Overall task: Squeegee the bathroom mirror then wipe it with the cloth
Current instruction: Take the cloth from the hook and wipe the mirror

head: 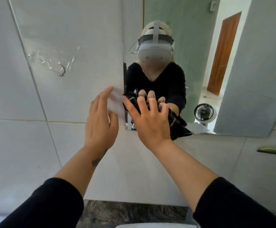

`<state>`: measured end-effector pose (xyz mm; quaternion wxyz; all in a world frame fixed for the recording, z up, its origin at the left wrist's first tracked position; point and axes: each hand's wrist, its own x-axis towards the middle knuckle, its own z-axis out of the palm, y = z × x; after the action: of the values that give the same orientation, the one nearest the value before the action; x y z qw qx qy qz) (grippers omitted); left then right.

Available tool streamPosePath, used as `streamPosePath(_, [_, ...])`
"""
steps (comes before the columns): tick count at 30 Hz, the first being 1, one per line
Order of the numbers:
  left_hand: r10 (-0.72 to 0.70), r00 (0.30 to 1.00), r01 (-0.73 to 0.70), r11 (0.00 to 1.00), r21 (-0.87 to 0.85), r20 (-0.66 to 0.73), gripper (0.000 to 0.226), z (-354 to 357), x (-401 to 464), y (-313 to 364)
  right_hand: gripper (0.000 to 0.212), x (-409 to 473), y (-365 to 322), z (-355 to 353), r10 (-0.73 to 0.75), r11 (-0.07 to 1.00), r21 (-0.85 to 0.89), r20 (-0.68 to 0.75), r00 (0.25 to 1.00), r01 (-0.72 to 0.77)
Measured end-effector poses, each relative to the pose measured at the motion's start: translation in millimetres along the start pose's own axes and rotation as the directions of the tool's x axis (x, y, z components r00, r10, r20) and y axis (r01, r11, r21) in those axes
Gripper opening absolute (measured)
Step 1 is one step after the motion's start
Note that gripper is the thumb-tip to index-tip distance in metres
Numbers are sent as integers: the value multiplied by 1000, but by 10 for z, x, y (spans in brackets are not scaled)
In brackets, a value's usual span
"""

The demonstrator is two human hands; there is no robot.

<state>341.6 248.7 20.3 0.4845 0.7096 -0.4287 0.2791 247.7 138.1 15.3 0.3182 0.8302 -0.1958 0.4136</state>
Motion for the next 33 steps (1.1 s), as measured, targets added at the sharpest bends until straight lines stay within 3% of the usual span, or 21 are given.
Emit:
streamPosePath(7, [-119, 992, 121, 990, -69, 32, 45, -42, -174, -190, 62, -154, -174, 96, -297, 955, -5, 50, 954, 298])
streamPosePath(11, [-224, 973, 231, 963, -141, 60, 38, -167, -155, -215, 57, -22, -315, 101, -358, 921, 151, -34, 933, 359])
streamPosePath(14, [-318, 942, 335, 874, -351, 106, 31, -344, -27, -225, 50, 248, -471, 12, -260, 851, 455, -67, 963, 261])
streamPosePath(17, [-351, 923, 380, 782, -494, 155, 30, -586, 173, -216, 45, 588, -581, -184, -89, 637, 770, 7, 996, 51])
streamPosePath(20, [-340, 921, 389, 794, -468, 189, 28, -817, 347, -257, 45, 904, -634, -296, -15, 580, 814, -17, 1000, 22])
streamPosePath(24, [-326, 939, 342, 842, -418, 111, 28, -1063, 544, -329, 46, 1269, -750, -380, -29, 530, 848, -5, 1000, 20])
streamPosePath(26, [-286, 954, 299, 889, -347, 89, 30, -1140, 621, -354, 45, 1386, -811, -393, -44, 549, 835, -12, 999, 34])
streamPosePath(30, [-229, 973, 229, 969, -89, 19, 38, -1221, 719, -515, 46, 1492, -899, -300, -87, 774, 621, -83, 993, 120])
streamPosePath(33, [-196, 980, 189, 969, 157, 28, 39, -1206, 758, -643, 42, 1462, -963, -197, -46, 879, 464, -145, 988, 109])
